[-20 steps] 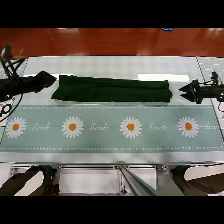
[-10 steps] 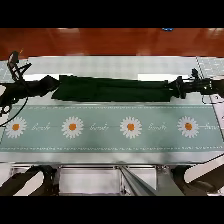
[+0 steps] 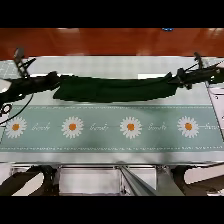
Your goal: Fold the shirts.
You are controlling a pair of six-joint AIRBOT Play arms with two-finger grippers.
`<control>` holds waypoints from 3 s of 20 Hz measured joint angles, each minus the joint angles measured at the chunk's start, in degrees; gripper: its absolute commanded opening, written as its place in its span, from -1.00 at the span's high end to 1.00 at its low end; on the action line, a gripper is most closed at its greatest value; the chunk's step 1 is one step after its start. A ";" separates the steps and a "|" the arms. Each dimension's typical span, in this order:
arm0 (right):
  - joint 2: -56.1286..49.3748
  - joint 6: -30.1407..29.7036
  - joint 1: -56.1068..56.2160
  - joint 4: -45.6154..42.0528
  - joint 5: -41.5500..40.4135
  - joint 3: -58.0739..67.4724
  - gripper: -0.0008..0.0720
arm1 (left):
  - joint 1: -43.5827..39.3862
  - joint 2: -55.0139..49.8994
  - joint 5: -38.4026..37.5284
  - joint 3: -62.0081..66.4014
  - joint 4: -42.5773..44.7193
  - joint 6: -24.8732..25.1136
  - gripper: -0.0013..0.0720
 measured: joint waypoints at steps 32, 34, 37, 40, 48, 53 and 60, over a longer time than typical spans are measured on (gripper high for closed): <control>33.07 9.99 11.78 -5.64 4.85 0.20 0.90 | -27.58 -39.43 -27.76 56.78 14.01 -19.69 0.92; 29.44 10.69 17.40 -4.20 0.46 0.22 0.90 | -21.68 -30.01 -27.34 49.29 16.92 -18.12 0.92; 22.84 11.13 25.35 -1.16 -7.10 0.26 0.90 | -11.82 -16.28 -24.98 37.20 19.58 -16.20 0.92; 15.41 11.23 31.91 2.01 -13.46 0.26 0.90 | -1.75 -3.58 -23.43 24.79 20.41 -14.53 0.92; -2.14 9.29 41.20 10.47 -20.65 4.59 0.69 | 9.29 12.87 -19.39 0.63 16.85 -11.98 0.92; -7.13 9.05 42.93 12.00 -22.03 6.88 -0.14 | 10.16 14.14 -15.32 -6.62 10.38 -7.93 0.92; 5.70 10.03 24.72 0.07 1.51 6.54 -0.14 | 16.37 15.76 -16.31 0.24 6.32 -4.85 0.92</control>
